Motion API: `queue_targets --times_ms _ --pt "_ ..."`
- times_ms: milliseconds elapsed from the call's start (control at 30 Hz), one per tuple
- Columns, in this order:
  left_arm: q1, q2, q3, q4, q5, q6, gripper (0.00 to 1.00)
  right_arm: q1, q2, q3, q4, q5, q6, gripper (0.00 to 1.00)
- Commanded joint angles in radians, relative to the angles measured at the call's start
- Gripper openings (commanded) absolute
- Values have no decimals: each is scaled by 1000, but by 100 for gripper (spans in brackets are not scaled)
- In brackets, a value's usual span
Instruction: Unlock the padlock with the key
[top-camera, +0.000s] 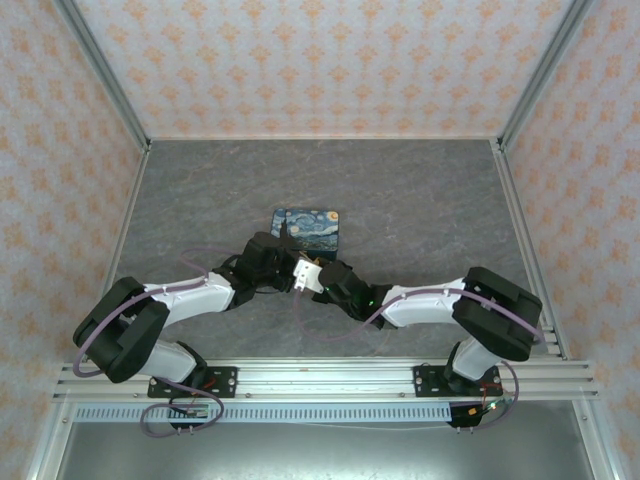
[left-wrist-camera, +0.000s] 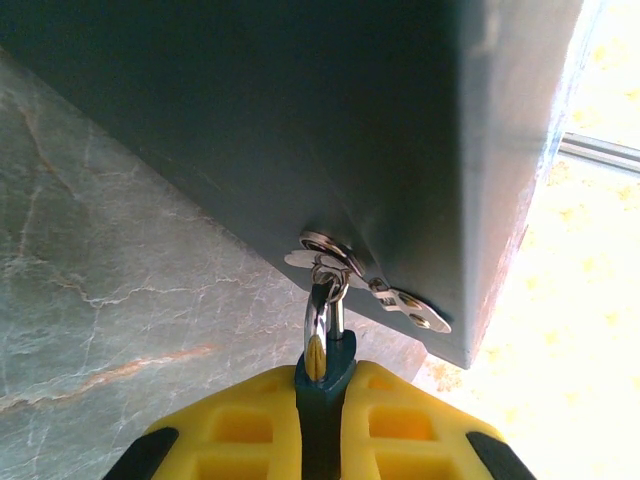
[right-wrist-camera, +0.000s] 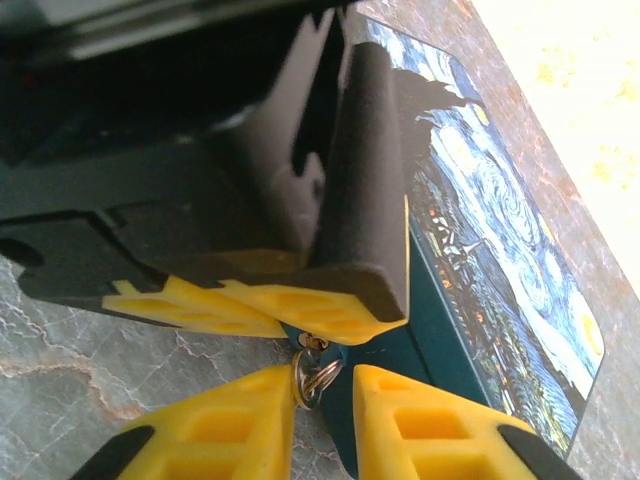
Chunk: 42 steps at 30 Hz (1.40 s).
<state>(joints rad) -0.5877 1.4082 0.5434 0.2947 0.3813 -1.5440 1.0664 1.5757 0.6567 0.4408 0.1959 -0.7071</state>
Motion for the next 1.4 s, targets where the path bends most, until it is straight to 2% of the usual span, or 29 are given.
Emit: queue_targets --times_ms 0,200,500,800,933,1167,1300,1367 --pt "-8 -39 29 -4 2 5 0 4 12 15 25 38 14 16" --pt "-7 -42 29 0 1 4 0 4 27 -5 72 68 20 0" --pt "-7 -36 32 3 7 6 0 -18 6 -4 69 41 91 0" --pt "-8 -35 33 8 11 10 0 -103 -63 33 -15 -167 334 0" --pt "-10 -34 35 12 9 10 0 -121 -78 32 -15 -215 421 0" --pt "-14 -26 41 2 7 26 0 -122 -84 -3 4 -194 478 0" --pt "-14 -4 41 8 -1 41 0 -123 -103 16 -82 -204 562 0" --pt "-14 11 40 21 -4 48 8 -123 -111 26 -127 -207 625 0"
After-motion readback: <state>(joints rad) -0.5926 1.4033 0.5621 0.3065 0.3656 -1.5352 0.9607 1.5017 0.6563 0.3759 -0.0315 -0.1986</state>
